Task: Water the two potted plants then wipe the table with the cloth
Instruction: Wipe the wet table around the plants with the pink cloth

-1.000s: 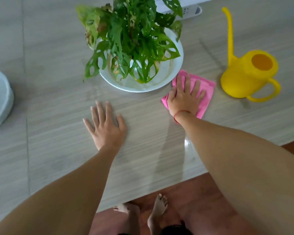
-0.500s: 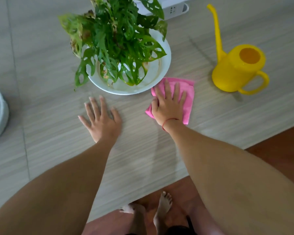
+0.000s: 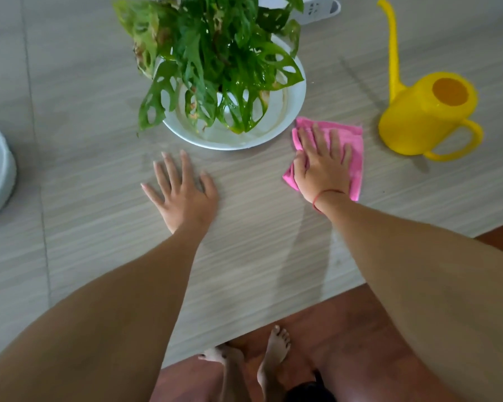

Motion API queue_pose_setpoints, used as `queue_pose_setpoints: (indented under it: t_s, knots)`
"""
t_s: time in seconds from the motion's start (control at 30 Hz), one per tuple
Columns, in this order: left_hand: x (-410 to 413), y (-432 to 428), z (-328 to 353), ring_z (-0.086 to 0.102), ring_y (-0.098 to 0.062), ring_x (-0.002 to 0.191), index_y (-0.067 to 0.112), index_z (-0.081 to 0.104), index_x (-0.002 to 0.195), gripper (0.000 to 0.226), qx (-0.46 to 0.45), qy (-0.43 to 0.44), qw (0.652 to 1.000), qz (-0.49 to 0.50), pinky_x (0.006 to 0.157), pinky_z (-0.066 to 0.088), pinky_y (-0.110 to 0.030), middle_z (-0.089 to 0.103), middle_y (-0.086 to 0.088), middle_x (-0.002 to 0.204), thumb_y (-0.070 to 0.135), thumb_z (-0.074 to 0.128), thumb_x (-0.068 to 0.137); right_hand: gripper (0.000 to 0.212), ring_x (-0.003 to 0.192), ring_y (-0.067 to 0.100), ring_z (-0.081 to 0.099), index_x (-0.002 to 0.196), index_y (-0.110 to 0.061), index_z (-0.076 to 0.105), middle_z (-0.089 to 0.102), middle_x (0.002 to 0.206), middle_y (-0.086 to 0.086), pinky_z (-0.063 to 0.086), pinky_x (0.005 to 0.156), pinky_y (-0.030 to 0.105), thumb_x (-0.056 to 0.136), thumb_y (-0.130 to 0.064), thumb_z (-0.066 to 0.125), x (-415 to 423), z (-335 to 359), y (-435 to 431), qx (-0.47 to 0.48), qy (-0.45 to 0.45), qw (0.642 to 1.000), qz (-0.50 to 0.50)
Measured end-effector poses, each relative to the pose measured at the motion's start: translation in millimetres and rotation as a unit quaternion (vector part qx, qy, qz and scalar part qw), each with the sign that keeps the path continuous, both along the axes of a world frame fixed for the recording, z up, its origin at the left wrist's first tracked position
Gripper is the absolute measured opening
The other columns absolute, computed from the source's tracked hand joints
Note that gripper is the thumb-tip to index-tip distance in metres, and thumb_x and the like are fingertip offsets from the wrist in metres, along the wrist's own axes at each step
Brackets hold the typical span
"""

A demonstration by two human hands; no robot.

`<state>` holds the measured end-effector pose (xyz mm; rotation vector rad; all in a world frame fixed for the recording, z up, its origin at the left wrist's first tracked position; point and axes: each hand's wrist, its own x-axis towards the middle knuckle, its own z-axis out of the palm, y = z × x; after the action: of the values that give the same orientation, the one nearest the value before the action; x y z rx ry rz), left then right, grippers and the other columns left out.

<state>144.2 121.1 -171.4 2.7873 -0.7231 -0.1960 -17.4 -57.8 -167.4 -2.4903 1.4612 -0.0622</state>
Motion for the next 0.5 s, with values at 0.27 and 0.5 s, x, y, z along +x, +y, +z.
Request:
queue_pose_setpoints:
  t_s: [0.27, 0.5]
  knots:
    - [-10.0, 10.7, 7.2, -0.005, -0.018, 0.15, 0.028, 0.014, 0.155, 0.058, -0.005, 0.03, 0.999, -0.009, 0.116, -0.011, -0.057, 0.001, -0.002, 0.163, 0.045, 0.025, 0.1, 0.054, 0.149, 0.028, -0.003, 0.151, -0.036, 0.011, 0.003, 0.161, -0.007, -0.003, 0.12, 0.054, 0.097, -0.042, 0.019, -21.8, 4.9, 79.9, 0.041, -0.001, 0.995, 0.088]
    - [-64.6, 25.9, 6.7, -0.004, -0.015, 0.15, 0.033, 0.012, 0.154, 0.061, -0.009, 0.005, 0.999, -0.051, 0.118, -0.009, -0.052, 0.002, -0.001, 0.163, 0.049, 0.03, 0.098, 0.058, 0.149, 0.019, 0.006, 0.151, -0.039, 0.003, 0.005, 0.161, -0.011, 0.008, 0.121, 0.048, 0.093, -0.045, 0.009, -108.1, 5.0, 38.6, -0.014, 0.029, 0.998, 0.048]
